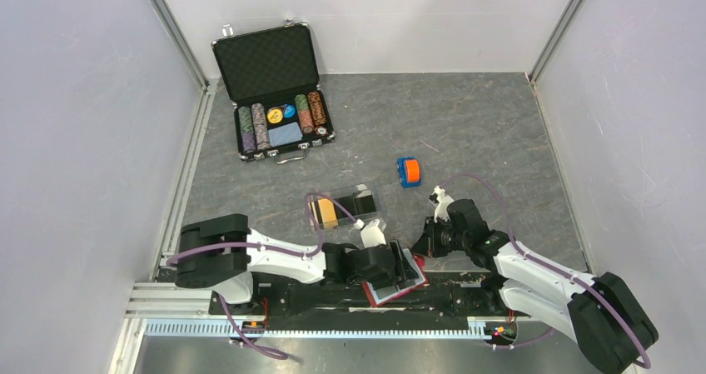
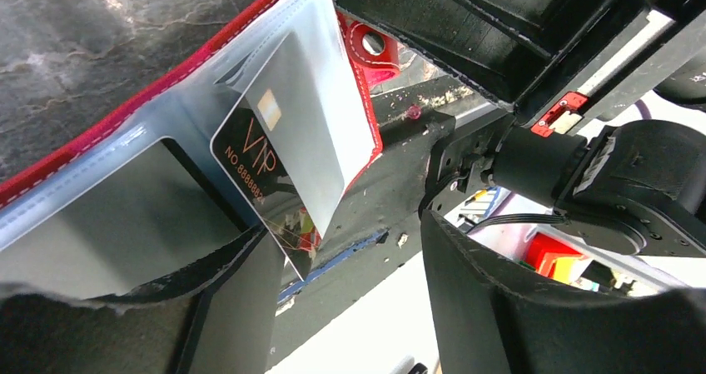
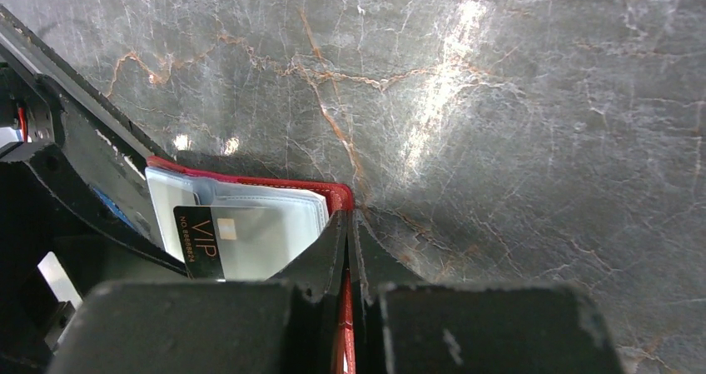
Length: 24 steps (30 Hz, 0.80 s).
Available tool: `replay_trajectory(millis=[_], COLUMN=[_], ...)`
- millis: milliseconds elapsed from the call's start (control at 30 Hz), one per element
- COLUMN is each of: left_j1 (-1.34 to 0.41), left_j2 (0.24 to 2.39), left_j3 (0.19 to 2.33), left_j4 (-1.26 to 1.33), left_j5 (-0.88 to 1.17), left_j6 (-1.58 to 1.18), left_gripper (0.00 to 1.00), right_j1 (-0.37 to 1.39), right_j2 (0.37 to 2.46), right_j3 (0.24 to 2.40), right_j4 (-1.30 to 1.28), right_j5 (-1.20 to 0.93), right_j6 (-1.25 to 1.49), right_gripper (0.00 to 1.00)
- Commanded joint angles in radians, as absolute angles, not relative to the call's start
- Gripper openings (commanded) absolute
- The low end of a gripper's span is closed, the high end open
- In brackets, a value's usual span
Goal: Put the credit cards into the card holder
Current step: Insert the credit card into the card holder.
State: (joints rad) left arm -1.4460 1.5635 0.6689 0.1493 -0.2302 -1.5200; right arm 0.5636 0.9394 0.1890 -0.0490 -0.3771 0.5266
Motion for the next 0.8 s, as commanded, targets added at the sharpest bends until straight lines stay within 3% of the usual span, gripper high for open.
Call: replay_trajectory(millis=[0, 467, 600, 767], left_j1=[-1.428, -1.341, -1.312, -1.312], left_j2=[1.607, 1.762, 1.775, 1.761], left_j3=[0.741, 0.907, 0.991, 1.094], left_j4=[0.057, 0.034, -0.118, -0.36], left_j5=[-0.183, 0.04, 0.088, 0.072], left_j6=[-1.404, -1.264, -1.169, -1.058], left_gripper=[0.67, 0.65, 0.69, 0.81], right_j1=[0.565, 0.564, 0.565, 0.565], right_j2=[0.934, 0.906, 0.899, 0.897], right_j3=[0.191, 0.182, 0.189, 0.22], right_j4=[-0.089, -0.089, -0.095, -0.13], right_j5=[-0.356, -0.372, -0.366, -0.344], right_j6=[0.509, 0.516, 0.518, 0.504], right_gripper=[0.0, 0.0, 0.0, 0.0])
